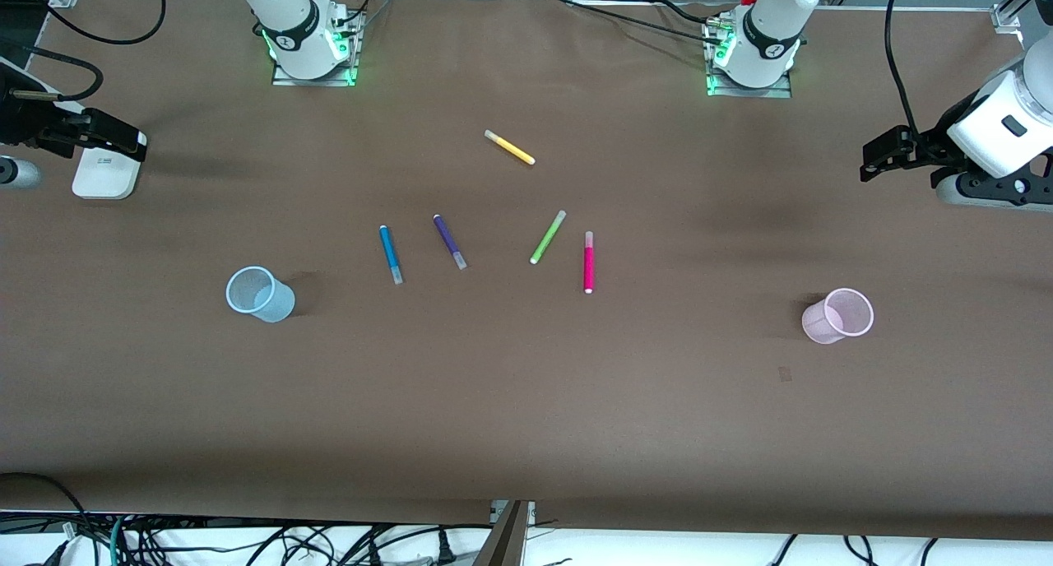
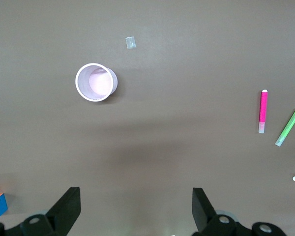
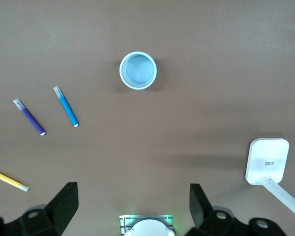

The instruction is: Place pink and blue markers in matching cups

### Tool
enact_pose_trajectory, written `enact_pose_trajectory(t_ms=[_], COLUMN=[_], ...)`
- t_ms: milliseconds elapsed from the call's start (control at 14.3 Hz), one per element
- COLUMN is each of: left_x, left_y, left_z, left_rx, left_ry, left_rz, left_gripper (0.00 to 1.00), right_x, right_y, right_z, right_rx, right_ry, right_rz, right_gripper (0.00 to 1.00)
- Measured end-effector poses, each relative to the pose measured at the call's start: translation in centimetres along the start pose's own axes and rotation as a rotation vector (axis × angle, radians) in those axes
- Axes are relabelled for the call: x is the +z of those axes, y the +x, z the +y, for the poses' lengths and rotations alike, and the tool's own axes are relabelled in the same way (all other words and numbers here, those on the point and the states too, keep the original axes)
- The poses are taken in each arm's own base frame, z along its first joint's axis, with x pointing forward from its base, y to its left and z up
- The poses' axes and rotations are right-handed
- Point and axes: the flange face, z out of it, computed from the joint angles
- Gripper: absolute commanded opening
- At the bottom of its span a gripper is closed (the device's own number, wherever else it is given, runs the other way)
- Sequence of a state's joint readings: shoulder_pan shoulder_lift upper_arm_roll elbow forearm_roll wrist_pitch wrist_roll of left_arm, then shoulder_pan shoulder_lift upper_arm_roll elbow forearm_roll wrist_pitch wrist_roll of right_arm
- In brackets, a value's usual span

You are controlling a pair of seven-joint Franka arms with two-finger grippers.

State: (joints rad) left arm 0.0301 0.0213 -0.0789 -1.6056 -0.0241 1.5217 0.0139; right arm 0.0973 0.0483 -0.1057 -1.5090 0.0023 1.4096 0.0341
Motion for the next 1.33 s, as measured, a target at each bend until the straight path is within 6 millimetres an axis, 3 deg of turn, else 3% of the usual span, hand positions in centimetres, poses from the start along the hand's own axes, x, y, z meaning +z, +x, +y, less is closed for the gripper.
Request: enact_pose_trajectory(t_ms=[1121,1331], left_x=[0.0,1.1], left_y=[0.0,-0.3], left_z=[0.3,0.7], left_rx=[0.006,0.013], left_ry=[-0.003,-0.006], left_rz=[-0.001,-0.069], left_gripper=[1.00,1.00], right_x=[0.5,1.0], right_y=[0.9,1.3], right_z=[-0.2,-1.2], right_rx=[-0.002,-0.018], right_ry=[0.005,0.003], right_rz=[0.020,0.010], right_gripper=[1.00,1.00])
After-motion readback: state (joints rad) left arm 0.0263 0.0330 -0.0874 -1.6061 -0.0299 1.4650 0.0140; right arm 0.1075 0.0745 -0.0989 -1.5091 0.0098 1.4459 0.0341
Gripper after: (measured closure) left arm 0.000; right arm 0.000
